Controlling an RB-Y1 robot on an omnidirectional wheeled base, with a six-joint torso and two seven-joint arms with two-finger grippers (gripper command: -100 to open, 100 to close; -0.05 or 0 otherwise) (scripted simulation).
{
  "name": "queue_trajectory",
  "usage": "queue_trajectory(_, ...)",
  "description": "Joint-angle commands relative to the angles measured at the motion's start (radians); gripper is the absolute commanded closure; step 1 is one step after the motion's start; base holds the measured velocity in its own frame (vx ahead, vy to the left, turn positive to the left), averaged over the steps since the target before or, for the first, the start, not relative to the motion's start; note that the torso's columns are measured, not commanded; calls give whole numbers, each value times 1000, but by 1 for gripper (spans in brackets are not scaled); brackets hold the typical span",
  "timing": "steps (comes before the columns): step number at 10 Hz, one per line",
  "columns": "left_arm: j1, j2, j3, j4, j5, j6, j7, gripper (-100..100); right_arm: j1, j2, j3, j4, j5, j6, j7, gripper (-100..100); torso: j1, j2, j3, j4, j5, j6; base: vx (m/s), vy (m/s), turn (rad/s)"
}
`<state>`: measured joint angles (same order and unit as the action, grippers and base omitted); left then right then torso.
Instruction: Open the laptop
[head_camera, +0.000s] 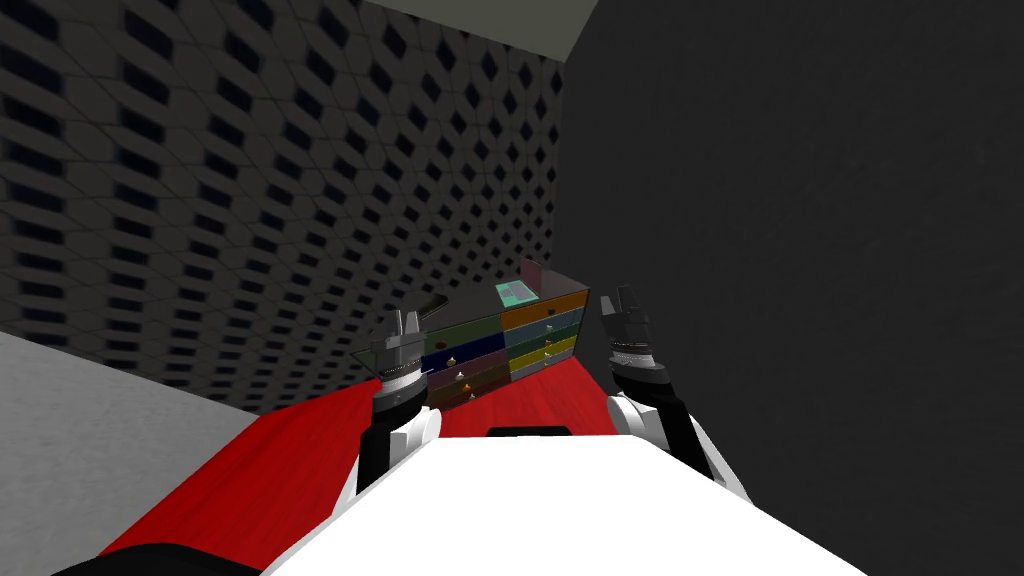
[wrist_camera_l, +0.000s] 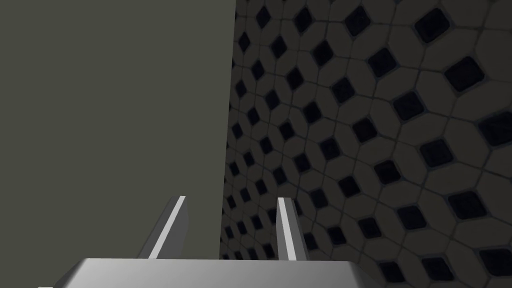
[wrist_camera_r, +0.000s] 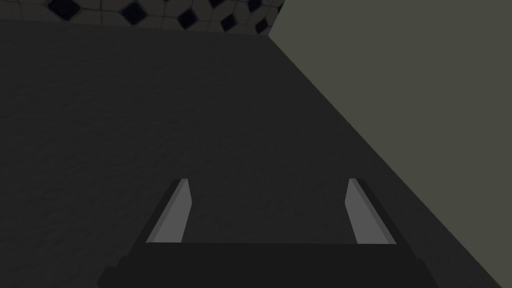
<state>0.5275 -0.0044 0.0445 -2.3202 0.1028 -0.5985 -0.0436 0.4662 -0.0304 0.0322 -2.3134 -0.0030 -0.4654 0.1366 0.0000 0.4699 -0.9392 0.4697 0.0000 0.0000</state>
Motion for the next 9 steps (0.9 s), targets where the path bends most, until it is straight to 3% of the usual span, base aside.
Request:
queue_trajectory(1, 0, 0, 0, 0, 0, 0, 0, 0, 0, 0, 0, 0, 0, 0, 0, 0, 0, 74, -148, 74, 0, 0, 0, 0, 0)
queue_trajectory(2, 0, 0, 0, 0, 0, 0, 0, 0, 0, 0, 0, 0, 0, 0, 0, 0, 0, 148, -295, 148, 0, 0, 0, 0, 0)
queue_trajectory(3, 0, 0, 0, 0, 0, 0, 0, 0, 4, -29, -8, 3, 9, 5, 2, -100, 0, 221, -443, 221, 0, 0, 14, 7, 15)
queue_trajectory(5, 0, 0, 0, 0, 0, 0, 0, 0, 15, -77, -28, 9, 29, 16, 7, -100, 1, 264, -532, 264, 0, 0, 20, 20, 17)
queue_trajectory(9, 0, 0, 0, 0, 0, 0, 0, 0, 51, -199, -96, 28, 102, 53, 26, -100, 0, 268, -537, 268, 0, 0, 45, 32, 21)
